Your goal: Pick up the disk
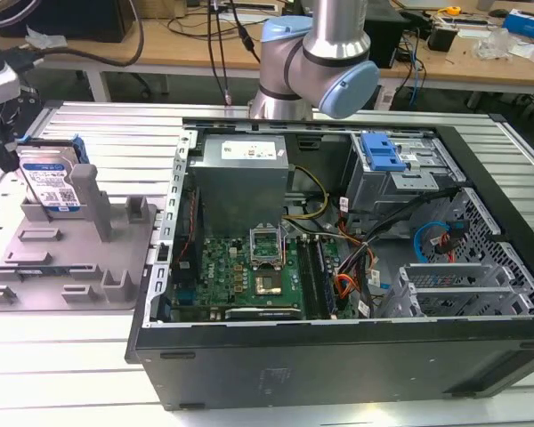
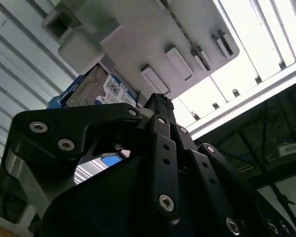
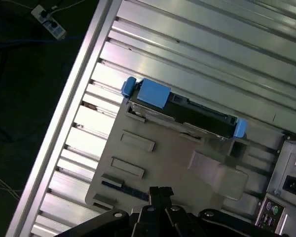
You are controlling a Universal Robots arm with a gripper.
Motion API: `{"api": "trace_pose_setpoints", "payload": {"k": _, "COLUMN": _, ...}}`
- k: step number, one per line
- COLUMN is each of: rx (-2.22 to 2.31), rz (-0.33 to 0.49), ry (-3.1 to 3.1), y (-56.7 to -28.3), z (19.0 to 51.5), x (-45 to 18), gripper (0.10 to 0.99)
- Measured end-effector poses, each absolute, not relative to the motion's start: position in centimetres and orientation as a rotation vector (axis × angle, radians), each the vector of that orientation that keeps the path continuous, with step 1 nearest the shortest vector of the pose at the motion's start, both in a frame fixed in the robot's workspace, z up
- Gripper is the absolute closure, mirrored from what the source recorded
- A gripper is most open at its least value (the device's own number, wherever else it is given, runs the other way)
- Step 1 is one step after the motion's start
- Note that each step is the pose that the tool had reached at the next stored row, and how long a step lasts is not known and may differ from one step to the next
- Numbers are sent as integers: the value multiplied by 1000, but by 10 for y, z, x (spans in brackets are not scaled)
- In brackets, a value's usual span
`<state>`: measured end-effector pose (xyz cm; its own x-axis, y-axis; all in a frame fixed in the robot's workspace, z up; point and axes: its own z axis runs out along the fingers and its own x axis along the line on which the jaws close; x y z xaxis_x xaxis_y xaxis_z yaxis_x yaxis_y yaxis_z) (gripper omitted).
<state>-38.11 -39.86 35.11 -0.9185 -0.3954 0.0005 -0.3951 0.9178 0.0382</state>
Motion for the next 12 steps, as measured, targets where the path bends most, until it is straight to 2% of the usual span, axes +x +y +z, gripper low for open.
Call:
{"api": "trace_pose_setpoints", "payload": {"k": 8, "rx": 878, "rz": -57, "ry": -3004, "y": -399, "z": 351, "x": -381, "gripper": 973}}
{"api": "trace_pose_setpoints", "payload": {"k": 12, "rx": 1015, "rz": -56, "ry": -2959, "y": -399, "z": 351, "x": -381, "gripper": 729}}
